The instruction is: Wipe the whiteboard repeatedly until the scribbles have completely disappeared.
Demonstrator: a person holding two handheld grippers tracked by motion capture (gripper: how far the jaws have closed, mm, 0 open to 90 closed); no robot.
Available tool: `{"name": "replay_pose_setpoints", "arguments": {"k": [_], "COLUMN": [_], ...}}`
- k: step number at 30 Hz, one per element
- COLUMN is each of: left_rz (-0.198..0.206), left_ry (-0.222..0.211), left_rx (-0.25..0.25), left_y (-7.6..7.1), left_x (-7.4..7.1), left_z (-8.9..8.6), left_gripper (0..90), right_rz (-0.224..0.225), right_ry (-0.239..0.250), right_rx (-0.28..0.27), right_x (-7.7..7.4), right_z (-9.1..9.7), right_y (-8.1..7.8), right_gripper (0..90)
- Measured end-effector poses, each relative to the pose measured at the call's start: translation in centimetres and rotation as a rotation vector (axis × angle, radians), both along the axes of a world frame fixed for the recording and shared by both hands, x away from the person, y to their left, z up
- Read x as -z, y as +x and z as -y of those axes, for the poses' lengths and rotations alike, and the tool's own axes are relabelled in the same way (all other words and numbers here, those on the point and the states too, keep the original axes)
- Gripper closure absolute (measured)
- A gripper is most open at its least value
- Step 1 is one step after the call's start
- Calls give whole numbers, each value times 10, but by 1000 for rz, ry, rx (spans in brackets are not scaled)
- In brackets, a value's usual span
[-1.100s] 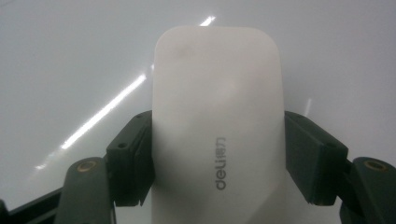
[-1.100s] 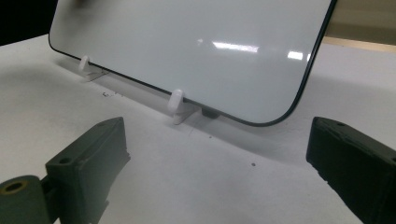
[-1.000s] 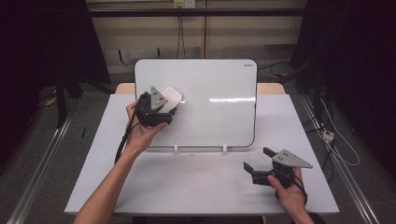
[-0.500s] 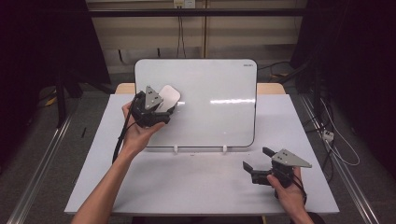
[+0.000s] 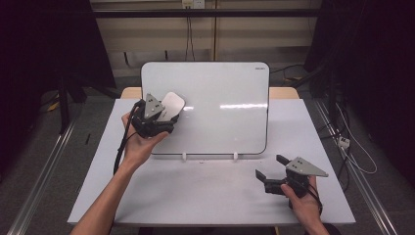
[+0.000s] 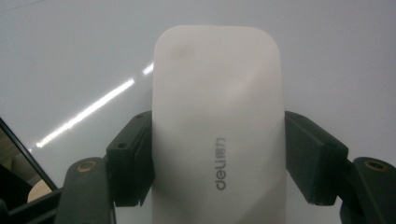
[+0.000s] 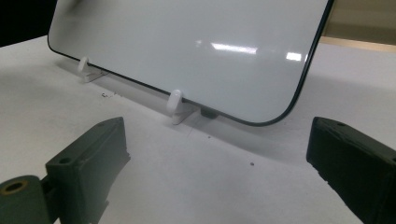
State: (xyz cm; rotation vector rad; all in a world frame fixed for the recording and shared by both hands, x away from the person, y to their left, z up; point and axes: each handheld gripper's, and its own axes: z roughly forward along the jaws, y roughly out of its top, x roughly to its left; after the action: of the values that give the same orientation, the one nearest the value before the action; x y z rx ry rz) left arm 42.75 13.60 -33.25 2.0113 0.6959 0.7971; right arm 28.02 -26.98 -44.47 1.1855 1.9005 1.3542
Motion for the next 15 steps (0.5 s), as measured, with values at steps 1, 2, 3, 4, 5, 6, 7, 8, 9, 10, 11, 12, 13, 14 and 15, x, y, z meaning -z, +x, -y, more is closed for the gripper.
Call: {"name": "replay_pose_setpoints", "arguments": {"k": [1, 2, 3, 4, 5, 6, 7, 8, 9, 10, 11, 12, 13, 14, 15], "left_rz": [-2, 0, -3, -8, -12, -15, -24, -27, -28, -34, -34, -38, -44, -44, -44], "left_ry": [6, 8, 2, -2, 3, -1, -1, -7, -9, -12, -15, -9, -12, -7, -8], "left_rx": [-7, -5, -8, -10, -9, -13, -14, -11, -13, -11, -14, -11, -10, -10, -12], "left_y": [-1, -2, -3, -4, -5, -5, -6, -6, -7, -7, -9, -10, -11, -12, -13], "left_x": [0, 1, 2, 3, 3, 4, 5, 5, 6, 6, 7, 7, 7, 7, 7], "left_z": [-1, -2, -4, -5, -6, -7, -8, -9, -9, -10, -11, -12, -13, -13, -14], "left_gripper": [312, 312, 312, 312, 312, 312, 313, 312, 312, 312, 312, 312, 312, 312, 312], "right_rz": [-1, 1, 1, -1, -2, -1, 0, 0, 1, 2, 2, 2, 2, 1, 1], "right_ry": [0, -1, 2, 3, 3, 3, 1, 3, 1, 0, 0, 1, -1, 3, 4], "right_rx": [1, 0, 0, 3, 3, 4, 2, 4, 3, 2, 3, 3, 3, 5, 5], "right_x": [0, 0, 0, 0, 0, 0, 0, 0, 0, 0, 0, 0, 0, 0, 0], "right_z": [0, 0, 1, 1, 1, 1, 1, 1, 1, 1, 1, 1, 1, 1, 1], "right_y": [0, -1, -1, -1, -2, -2, -2, -2, -2, -2, -3, -3, -3, -3, -3], "right_gripper": [51, 51, 51, 51, 51, 51, 51, 51, 51, 51, 51, 51, 51, 51, 51]}}
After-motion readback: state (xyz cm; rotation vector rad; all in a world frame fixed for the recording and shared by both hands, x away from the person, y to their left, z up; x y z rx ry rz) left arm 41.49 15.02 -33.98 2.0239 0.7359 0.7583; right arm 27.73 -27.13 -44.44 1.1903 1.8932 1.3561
